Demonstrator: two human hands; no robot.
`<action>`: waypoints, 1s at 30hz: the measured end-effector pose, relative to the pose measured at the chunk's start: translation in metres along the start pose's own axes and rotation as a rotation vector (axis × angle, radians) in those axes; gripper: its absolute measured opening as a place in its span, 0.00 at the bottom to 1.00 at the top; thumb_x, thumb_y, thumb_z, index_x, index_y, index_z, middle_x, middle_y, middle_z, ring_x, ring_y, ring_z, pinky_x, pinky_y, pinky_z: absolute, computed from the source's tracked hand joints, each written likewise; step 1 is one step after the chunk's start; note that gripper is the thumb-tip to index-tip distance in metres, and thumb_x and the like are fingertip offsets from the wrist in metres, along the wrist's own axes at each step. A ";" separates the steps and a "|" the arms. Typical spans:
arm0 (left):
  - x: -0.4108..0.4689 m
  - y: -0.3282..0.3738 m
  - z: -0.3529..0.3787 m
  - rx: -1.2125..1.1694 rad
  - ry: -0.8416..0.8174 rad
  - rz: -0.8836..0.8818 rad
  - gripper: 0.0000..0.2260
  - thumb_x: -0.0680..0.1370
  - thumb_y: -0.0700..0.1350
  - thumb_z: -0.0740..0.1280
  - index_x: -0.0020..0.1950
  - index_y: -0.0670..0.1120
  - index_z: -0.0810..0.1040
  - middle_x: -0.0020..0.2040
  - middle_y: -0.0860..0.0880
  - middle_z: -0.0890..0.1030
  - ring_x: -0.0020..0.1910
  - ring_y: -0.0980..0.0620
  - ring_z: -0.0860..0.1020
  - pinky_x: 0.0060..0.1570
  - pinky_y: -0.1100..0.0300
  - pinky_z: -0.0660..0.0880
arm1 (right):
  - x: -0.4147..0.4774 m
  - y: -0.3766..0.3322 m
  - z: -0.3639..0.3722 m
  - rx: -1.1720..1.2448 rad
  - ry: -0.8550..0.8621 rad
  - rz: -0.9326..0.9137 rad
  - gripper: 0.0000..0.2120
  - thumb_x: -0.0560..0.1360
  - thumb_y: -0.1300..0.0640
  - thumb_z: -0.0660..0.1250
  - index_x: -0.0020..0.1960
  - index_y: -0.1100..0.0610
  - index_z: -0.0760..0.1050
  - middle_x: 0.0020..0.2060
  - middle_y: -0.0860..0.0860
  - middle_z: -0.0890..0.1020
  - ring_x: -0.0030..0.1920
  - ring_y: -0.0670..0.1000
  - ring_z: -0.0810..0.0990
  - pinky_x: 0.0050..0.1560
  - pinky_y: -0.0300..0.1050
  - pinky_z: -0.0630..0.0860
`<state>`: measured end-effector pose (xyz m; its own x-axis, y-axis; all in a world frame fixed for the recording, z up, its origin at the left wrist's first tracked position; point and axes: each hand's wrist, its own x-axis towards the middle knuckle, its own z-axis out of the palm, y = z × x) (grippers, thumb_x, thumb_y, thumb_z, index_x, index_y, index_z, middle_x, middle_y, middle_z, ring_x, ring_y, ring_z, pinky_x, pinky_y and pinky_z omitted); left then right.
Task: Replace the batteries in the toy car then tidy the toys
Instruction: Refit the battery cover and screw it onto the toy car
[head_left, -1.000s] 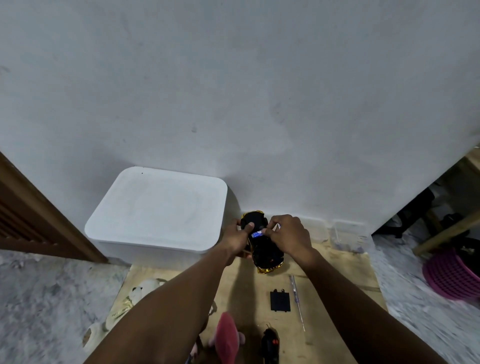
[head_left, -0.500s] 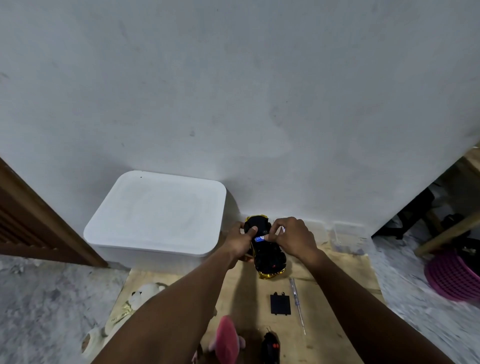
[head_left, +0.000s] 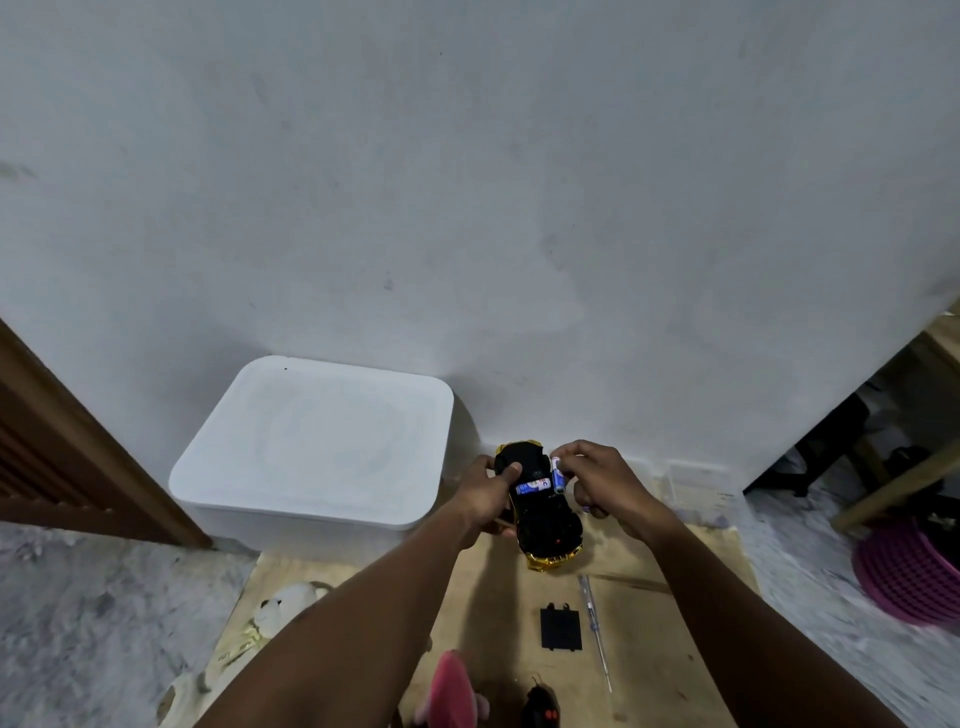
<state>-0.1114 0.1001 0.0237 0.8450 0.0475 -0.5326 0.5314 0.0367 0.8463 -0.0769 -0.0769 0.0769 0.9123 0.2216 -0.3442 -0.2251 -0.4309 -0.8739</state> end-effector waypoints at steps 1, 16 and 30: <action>0.000 0.001 0.000 0.000 -0.002 -0.002 0.13 0.81 0.53 0.63 0.62 0.47 0.70 0.54 0.41 0.80 0.41 0.41 0.84 0.40 0.46 0.82 | 0.000 0.000 -0.001 0.018 -0.012 -0.005 0.08 0.79 0.60 0.62 0.54 0.53 0.79 0.33 0.51 0.80 0.23 0.48 0.65 0.26 0.38 0.59; -0.011 0.010 -0.005 0.010 0.022 0.019 0.16 0.80 0.54 0.64 0.62 0.46 0.69 0.54 0.41 0.79 0.35 0.41 0.83 0.40 0.43 0.82 | -0.007 0.000 0.006 -0.622 0.058 -0.512 0.06 0.77 0.52 0.68 0.54 0.46 0.78 0.42 0.42 0.84 0.29 0.39 0.74 0.34 0.39 0.67; -0.016 0.014 -0.001 -0.008 0.026 0.026 0.16 0.80 0.53 0.66 0.61 0.44 0.68 0.48 0.43 0.78 0.33 0.41 0.81 0.37 0.45 0.82 | -0.009 0.008 0.014 -0.991 0.053 -0.880 0.09 0.74 0.54 0.71 0.53 0.46 0.83 0.50 0.40 0.85 0.47 0.45 0.83 0.42 0.42 0.79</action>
<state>-0.1172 0.1011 0.0440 0.8567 0.0747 -0.5103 0.5085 0.0428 0.8600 -0.0915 -0.0695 0.0682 0.6419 0.7290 0.2378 0.7665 -0.6192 -0.1704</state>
